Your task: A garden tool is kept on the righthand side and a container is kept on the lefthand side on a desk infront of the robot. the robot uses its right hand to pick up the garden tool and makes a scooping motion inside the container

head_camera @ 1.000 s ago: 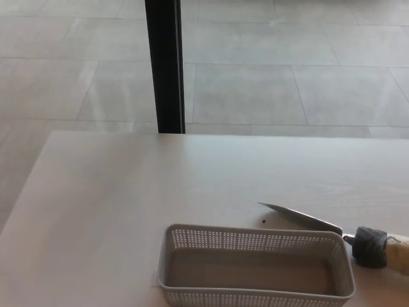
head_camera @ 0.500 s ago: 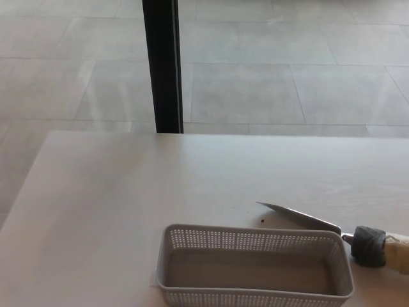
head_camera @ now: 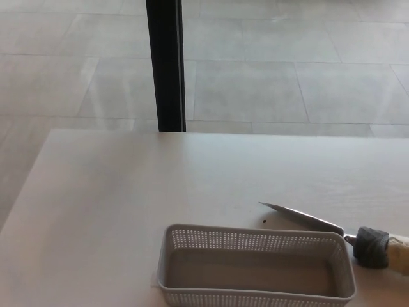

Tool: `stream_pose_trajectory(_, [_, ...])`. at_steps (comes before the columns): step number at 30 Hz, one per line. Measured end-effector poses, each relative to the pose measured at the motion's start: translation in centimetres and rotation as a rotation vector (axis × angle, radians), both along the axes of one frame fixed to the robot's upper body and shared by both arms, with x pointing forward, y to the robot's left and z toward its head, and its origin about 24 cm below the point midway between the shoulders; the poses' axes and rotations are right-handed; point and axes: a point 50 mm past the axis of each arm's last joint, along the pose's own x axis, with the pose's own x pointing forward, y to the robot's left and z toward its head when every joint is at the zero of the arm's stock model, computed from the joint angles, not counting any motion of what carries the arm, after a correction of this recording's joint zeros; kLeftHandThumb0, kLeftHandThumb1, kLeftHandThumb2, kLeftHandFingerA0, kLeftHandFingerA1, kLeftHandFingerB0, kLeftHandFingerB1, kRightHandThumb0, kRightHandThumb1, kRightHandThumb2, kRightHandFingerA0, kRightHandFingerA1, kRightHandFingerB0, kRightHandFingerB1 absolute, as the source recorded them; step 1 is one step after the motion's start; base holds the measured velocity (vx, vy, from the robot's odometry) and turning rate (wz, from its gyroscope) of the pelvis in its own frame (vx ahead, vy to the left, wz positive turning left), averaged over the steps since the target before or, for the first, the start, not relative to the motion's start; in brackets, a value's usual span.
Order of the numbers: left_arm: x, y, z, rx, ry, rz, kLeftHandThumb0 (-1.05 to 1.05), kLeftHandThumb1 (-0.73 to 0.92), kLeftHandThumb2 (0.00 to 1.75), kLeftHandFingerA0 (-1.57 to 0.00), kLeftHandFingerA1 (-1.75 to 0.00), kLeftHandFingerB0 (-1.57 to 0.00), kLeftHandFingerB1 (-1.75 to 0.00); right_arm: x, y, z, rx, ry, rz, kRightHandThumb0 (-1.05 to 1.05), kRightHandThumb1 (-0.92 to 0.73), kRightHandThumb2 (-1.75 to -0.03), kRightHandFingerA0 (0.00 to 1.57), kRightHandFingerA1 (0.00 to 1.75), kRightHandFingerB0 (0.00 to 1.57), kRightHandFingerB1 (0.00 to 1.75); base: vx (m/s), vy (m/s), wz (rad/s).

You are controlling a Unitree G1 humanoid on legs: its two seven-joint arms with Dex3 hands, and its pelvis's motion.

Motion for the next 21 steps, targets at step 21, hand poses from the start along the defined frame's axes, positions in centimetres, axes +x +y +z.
stream_pose_trajectory(21, [0.4,0.0,0.0,-0.001,-0.011,-0.002,-0.71,0.02,1.14,-1.02,-1.16,-0.79,-1.01,4.6,11.5,-5.6,-0.454,0.434,0.490,-0.92,-0.65,-1.02,0.00,0.16,0.13,0.18,0.00,0.000,0.00])
